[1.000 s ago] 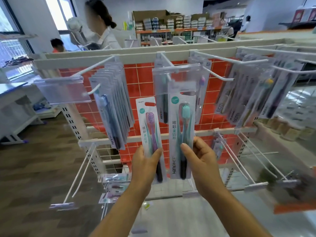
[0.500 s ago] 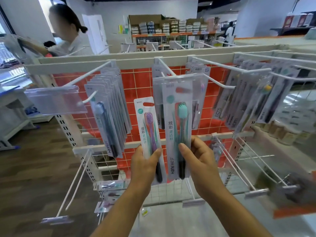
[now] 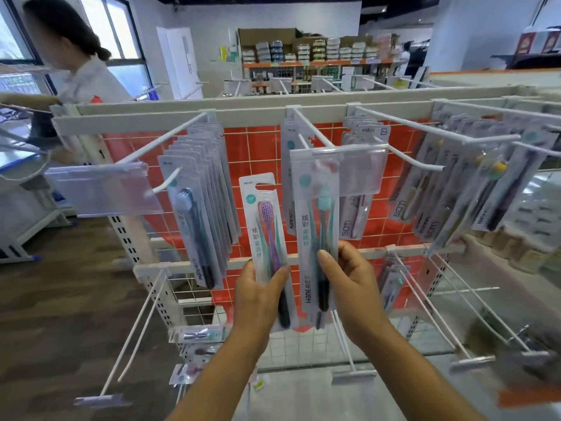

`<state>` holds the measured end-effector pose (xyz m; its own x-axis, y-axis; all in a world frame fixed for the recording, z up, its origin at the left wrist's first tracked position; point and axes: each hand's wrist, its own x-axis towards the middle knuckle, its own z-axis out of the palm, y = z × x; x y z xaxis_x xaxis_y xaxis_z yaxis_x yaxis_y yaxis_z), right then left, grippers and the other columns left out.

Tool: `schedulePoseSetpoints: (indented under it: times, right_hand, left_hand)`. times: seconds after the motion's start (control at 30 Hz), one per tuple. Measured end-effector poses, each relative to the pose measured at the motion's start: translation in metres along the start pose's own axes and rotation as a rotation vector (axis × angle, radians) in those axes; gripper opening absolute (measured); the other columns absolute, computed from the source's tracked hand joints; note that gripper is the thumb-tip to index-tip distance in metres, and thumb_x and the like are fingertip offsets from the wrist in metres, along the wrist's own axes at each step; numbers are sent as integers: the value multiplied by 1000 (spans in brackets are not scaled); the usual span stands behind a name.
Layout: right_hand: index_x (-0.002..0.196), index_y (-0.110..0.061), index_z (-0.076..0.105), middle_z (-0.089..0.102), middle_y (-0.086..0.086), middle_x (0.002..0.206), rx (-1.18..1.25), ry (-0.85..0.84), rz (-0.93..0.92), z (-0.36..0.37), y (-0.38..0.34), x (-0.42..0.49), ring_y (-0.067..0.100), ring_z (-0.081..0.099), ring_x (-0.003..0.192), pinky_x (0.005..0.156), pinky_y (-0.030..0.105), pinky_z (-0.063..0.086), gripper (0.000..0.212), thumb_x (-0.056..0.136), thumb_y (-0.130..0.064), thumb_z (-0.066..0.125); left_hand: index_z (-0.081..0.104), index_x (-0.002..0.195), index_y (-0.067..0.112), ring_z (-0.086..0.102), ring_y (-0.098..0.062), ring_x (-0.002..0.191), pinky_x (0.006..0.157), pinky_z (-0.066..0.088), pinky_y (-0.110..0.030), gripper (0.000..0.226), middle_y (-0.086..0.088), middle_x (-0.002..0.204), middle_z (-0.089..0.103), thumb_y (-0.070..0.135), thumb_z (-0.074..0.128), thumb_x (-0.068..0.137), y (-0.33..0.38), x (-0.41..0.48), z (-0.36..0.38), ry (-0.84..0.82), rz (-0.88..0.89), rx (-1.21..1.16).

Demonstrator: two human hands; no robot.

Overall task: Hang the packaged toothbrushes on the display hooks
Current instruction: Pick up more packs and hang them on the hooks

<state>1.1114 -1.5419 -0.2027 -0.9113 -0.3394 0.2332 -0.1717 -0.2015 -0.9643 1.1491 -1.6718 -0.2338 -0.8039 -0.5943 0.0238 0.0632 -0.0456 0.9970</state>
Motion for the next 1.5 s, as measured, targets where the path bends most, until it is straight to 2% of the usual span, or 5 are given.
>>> schedulePoseSetpoints:
  times: [0.17, 0.37, 0.63, 0.83, 1.5]
  right_hand:
    - [97, -15, 62, 66, 21, 100, -159, 55, 17, 6, 14, 54, 38, 65, 94, 81, 56, 55, 18, 98, -30, 51]
    - [100, -25, 59, 67, 5, 101, -290, 2, 76, 17, 23, 112, 22, 67, 96, 87, 49, 55, 26, 100, -42, 40]
    - [100, -17, 60, 64, 27, 102, -354, -44, 87, 16, 25, 122, 41, 65, 93, 81, 56, 55, 40, 101, -47, 33]
    - [104, -17, 51, 59, 6, 100, -446, 71, 189, -2, 48, 101, 21, 57, 94, 78, 34, 45, 33, 102, -44, 32]
    - [100, -12, 65, 69, 12, 102, -6, 41, 123, -66, 12, 17, 24, 68, 97, 78, 30, 56, 21, 100, -25, 48]
  left_hand:
    - [59, 115, 17, 71, -18, 95, 82, 60, -40, 27, -3, 104, 71, 21, 68, 90, -1, 6, 0, 2, -27, -34]
    - [56, 117, 20, 70, -16, 92, 80, 61, -39, 28, -2, 104, 69, 25, 65, 91, -1, 10, 2, 3, -45, 16]
    - [56, 113, 20, 72, -10, 84, 63, 57, -21, 22, -1, 101, 70, 27, 62, 93, 6, 15, 6, -16, -14, 49]
    - [56, 116, 18, 72, -14, 89, 72, 61, -29, 26, -3, 103, 71, 36, 50, 98, 7, 13, 13, -47, -10, 53]
    - [64, 98, 24, 67, -19, 91, 81, 56, -34, 23, -1, 92, 71, 32, 43, 103, 4, -22, 94, -166, 40, 44]
